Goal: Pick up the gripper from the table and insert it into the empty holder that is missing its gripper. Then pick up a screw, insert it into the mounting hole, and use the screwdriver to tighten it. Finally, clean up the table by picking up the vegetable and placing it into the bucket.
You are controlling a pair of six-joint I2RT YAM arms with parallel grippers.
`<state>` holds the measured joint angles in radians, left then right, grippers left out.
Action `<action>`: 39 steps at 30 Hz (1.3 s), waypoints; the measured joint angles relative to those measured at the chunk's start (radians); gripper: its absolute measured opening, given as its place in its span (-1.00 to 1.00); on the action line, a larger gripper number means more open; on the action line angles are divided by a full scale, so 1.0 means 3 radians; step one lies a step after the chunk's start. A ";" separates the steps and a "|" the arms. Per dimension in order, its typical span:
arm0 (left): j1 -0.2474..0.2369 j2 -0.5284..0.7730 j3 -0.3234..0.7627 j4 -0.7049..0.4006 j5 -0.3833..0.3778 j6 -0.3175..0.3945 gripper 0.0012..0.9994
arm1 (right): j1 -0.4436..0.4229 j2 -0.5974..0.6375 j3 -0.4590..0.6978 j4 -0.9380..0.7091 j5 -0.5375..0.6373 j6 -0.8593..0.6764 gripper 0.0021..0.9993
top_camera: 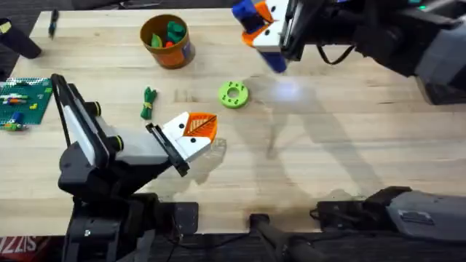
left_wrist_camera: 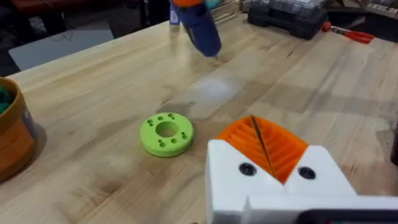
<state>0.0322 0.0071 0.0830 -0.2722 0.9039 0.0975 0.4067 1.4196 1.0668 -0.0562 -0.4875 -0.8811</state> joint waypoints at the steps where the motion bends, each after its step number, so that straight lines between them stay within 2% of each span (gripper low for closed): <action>1: 0.0000 0.0000 0.0000 0.0000 0.0000 0.0000 -0.99 | -0.0023 0.0061 0.0000 0.0000 0.0152 -0.0222 -0.98; 6: 0.0000 0.0001 0.0000 0.0000 0.0000 0.0000 -0.99 | -0.0078 0.0447 0.0000 0.0005 0.0819 -0.1203 -0.98; 13: 0.0000 0.0000 0.0000 0.0000 0.0000 0.0000 -0.99 | -0.0126 0.1135 0.0000 0.0346 0.1609 -0.2080 -0.98; 20: 0.0000 0.0000 0.0000 0.0000 0.0000 -0.0001 -0.99 | -0.0247 0.1646 0.0000 0.0670 0.1932 -0.2378 -0.98; 26: 0.0000 0.0000 0.0000 0.0000 0.0000 0.0000 -0.99 | -0.0254 0.1684 0.0008 0.0686 0.2012 -0.2452 -0.98; 27: 0.0000 0.0000 0.0000 0.0000 0.0000 0.0000 -0.99 | -0.0249 0.1683 0.0016 0.0730 0.2059 -0.2447 -0.49; 28: 0.0000 0.0000 0.0000 0.0000 0.0000 0.0000 -0.99 | -0.0240 0.1681 0.0034 0.0738 0.2088 -0.2435 -0.29; 32: 0.0000 0.0000 0.0000 0.0000 0.0000 0.0000 -0.99 | -0.0166 0.1637 0.0097 0.0759 0.2218 -0.2302 0.87; 34: 0.0000 0.0000 0.0000 0.0000 0.0000 0.0000 -0.99 | -0.0127 0.1559 0.0104 0.0608 0.2246 -0.2129 0.98; 39: 0.0000 0.0000 0.0000 -0.0001 0.0000 0.0000 -0.99 | 0.0015 0.1341 0.0102 -0.0084 0.2276 -0.1536 0.99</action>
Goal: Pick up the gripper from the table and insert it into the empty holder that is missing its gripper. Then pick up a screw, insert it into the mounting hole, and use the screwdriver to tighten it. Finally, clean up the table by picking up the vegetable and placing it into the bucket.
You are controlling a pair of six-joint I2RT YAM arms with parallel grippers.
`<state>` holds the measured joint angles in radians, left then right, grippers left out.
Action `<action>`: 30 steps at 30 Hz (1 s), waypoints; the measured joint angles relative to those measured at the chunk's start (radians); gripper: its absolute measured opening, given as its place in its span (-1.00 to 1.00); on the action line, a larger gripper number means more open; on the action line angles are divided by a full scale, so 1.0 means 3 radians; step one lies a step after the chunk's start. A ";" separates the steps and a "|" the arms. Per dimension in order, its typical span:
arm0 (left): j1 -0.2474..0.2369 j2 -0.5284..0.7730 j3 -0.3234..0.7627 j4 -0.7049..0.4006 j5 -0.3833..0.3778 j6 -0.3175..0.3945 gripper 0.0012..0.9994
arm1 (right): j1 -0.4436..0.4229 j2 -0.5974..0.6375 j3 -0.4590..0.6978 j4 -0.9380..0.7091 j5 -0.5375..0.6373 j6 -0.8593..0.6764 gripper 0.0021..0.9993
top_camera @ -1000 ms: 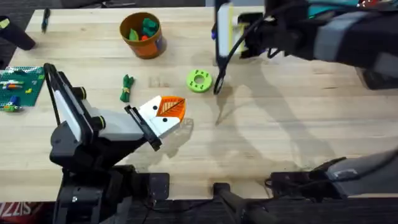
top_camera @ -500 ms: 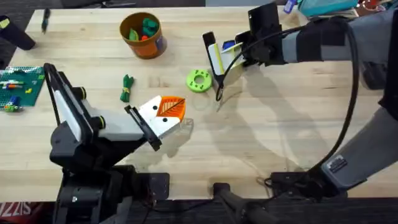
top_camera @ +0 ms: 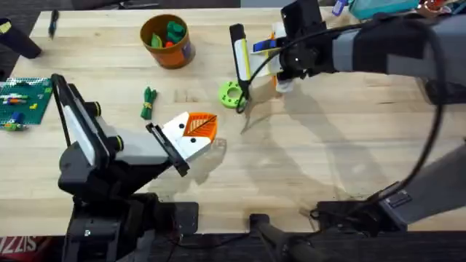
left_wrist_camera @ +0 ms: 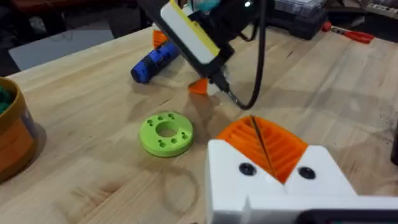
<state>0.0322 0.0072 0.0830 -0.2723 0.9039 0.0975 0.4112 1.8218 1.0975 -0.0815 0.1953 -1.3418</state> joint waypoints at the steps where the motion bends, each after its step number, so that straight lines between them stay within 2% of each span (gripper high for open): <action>1: 0.0000 0.0001 0.0000 0.0001 0.0000 0.0001 -0.98 | 0.0026 -0.0069 -0.0002 -0.0163 0.0003 0.0185 0.99; 3: 0.0000 -0.0001 0.0000 0.0001 -0.0003 0.0008 -0.68 | 0.0072 -0.0214 -0.0003 -0.0407 0.0003 0.0596 0.99; 8: 0.0000 -0.0001 0.0000 0.0000 -0.0002 -0.0003 0.87 | 0.0100 -0.0707 -0.0003 -0.0944 0.0007 0.1900 0.99; 9: 0.0000 -0.0001 0.0000 0.0001 -0.0003 0.0000 0.94 | 0.0100 -0.0813 -0.0003 -0.1030 0.0008 0.2137 0.99; 14: 0.0000 -0.0001 -0.0001 0.0083 -0.0056 -0.0029 0.97 | 0.0100 -0.1469 -0.0003 -0.1496 0.0010 0.3220 0.99; 17: 0.0000 -0.0001 0.0037 0.0086 -0.0303 -0.0256 0.97 | 0.0099 -0.1893 -0.0003 -0.1681 0.0010 0.3650 0.99; 20: 0.0000 0.0001 0.0271 -0.0270 -0.0643 -0.0538 0.97 | 0.0096 -0.2310 -0.0003 -0.1750 0.0011 0.3905 0.99; 22: 0.0000 0.0041 0.0583 -0.0557 -0.0818 -0.0659 0.97 | 0.0096 -0.2568 -0.0003 -0.1751 0.0011 0.4005 0.99; 25: 0.0000 0.0275 0.1245 -0.1039 -0.1067 -0.0767 0.97 | 0.0083 -0.2897 -0.0003 -0.1767 0.0010 0.4158 0.99; 30: 0.0000 0.1079 0.2377 -0.1883 -0.1323 -0.0752 0.97 | -0.0027 -0.3169 -0.0003 -0.1997 0.0010 0.4383 0.99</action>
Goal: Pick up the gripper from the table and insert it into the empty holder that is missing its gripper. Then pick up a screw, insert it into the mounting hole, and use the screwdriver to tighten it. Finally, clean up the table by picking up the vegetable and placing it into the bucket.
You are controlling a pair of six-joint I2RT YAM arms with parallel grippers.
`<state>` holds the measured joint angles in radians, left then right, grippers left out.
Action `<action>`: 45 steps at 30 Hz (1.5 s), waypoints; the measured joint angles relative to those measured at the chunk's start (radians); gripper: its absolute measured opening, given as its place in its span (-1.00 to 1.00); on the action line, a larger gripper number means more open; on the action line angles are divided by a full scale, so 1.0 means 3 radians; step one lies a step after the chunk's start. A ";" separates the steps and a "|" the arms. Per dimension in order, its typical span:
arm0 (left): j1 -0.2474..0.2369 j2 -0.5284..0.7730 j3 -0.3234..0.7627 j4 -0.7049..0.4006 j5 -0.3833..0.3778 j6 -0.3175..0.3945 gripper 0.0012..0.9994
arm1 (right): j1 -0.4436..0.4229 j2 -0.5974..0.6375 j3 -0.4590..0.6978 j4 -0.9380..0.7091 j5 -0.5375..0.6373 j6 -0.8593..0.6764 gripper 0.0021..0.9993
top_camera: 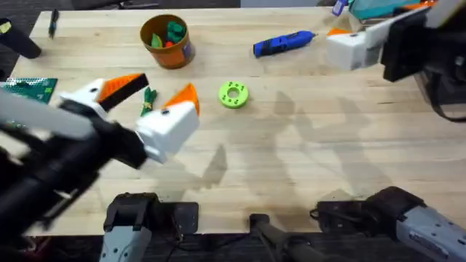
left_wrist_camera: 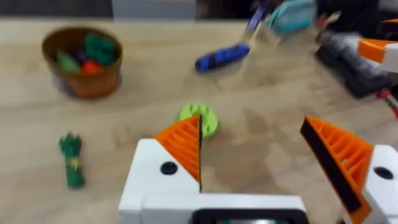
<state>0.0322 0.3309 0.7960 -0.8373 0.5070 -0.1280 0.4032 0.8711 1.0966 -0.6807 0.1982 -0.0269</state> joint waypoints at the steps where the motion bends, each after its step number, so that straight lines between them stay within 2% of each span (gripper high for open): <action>1: 0.0000 0.0221 0.0232 -0.0254 -0.0047 0.0034 0.97 | -0.0032 -0.0017 0.0000 -0.0080 0.0000 0.0029 0.99; 5: 0.0000 0.1181 0.1138 -0.1355 -0.0432 0.0182 0.97 | -0.0122 -0.0007 0.0000 -0.0360 -0.0067 0.0116 0.99; 8: 0.0000 0.1842 0.1706 -0.1876 -0.0812 0.0246 0.97 | -0.0182 0.0012 0.0000 -0.0467 -0.0285 0.0161 0.99; 11: 0.0000 0.2356 0.2072 -0.2081 -0.1173 0.0283 0.97 | -0.0275 0.0051 0.0000 -0.0612 -0.0528 0.0205 0.99; 16: 0.0000 0.2915 0.2201 -0.2145 -0.1452 0.0327 0.97 | -0.0420 0.0153 0.0000 -0.0807 -0.0718 0.0279 0.99; 23: 0.0000 0.3599 0.2201 -0.2042 -0.1587 0.0499 0.97 | -0.0430 0.0158 0.0000 -0.0786 -0.0781 0.0294 0.99; 31: 0.0021 0.4331 0.2096 -0.1406 -0.1671 0.0683 0.97 | -0.0430 0.0157 0.0000 -0.0793 -0.0809 0.0308 0.99; 37: 0.0175 0.4533 0.1710 -0.1050 -0.1681 0.0784 0.97 | -0.0430 0.0158 0.0000 -0.0801 -0.0815 0.0317 0.99; 45: 0.0465 0.4547 0.1354 -0.0490 -0.1678 0.0862 0.97 | -0.0430 0.0158 0.0000 -0.0801 -0.0815 0.0318 0.99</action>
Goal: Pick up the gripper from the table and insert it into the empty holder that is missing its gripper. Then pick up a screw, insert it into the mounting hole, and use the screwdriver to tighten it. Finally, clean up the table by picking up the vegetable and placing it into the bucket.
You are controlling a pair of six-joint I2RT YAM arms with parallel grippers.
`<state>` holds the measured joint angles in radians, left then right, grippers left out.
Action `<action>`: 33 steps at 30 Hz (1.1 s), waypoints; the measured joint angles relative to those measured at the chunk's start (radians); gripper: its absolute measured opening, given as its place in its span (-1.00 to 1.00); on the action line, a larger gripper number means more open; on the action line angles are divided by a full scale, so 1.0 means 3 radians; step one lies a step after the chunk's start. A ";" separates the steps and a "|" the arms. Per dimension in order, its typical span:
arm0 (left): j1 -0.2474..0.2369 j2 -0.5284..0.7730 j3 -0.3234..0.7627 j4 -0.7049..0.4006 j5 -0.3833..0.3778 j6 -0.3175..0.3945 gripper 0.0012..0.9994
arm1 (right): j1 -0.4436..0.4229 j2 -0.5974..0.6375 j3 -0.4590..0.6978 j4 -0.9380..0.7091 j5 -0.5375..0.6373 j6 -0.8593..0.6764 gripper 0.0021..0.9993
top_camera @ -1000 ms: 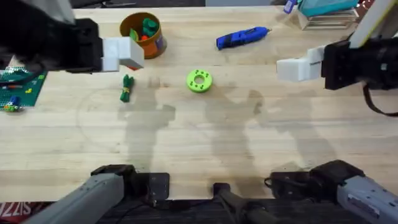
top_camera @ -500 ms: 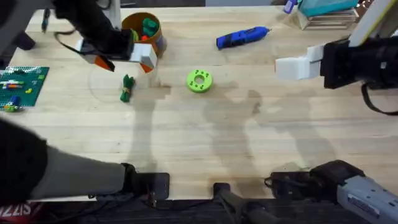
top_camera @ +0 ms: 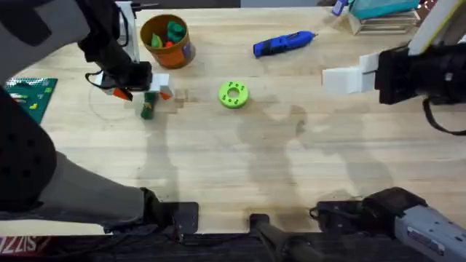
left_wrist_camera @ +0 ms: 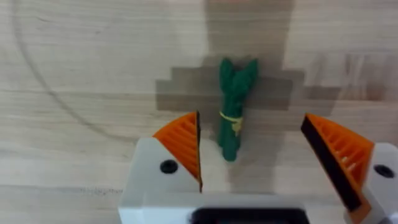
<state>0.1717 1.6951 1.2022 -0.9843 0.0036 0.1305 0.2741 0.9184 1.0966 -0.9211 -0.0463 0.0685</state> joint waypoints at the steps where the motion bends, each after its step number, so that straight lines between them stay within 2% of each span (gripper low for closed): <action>1: 0.0027 0.0000 -0.0043 0.0071 0.0001 0.0032 0.97 | 0.0000 0.0000 0.0000 0.0000 0.0000 0.0000 0.99; 11: 0.0077 0.0000 -0.0444 0.0376 0.0013 0.0141 0.97 | 0.0000 0.0000 0.0000 0.0004 0.0000 0.0000 0.99; 18: 0.0135 0.0000 -0.0465 0.0453 0.0011 0.0143 0.97 | 0.0000 0.0000 0.0000 0.0004 0.0000 0.0000 0.99; 30: 0.0138 0.0079 -0.0444 0.0482 0.0066 0.0141 0.96 | 0.0000 0.0000 0.0000 0.0004 0.0000 0.0001 0.99; 32: 0.0141 0.0085 -0.0434 0.0478 0.0058 0.0127 0.66 | 0.0000 0.0000 0.0000 0.0004 0.0000 0.0002 0.99; 33: 0.0149 0.0085 -0.0430 0.0478 0.0049 0.0125 0.34 | 0.0000 -0.0001 0.0000 0.0004 0.0000 0.0005 0.99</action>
<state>0.2163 1.7206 1.0732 -0.8410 0.0182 0.1681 0.2741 0.9181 1.0966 -0.9199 -0.0463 0.0699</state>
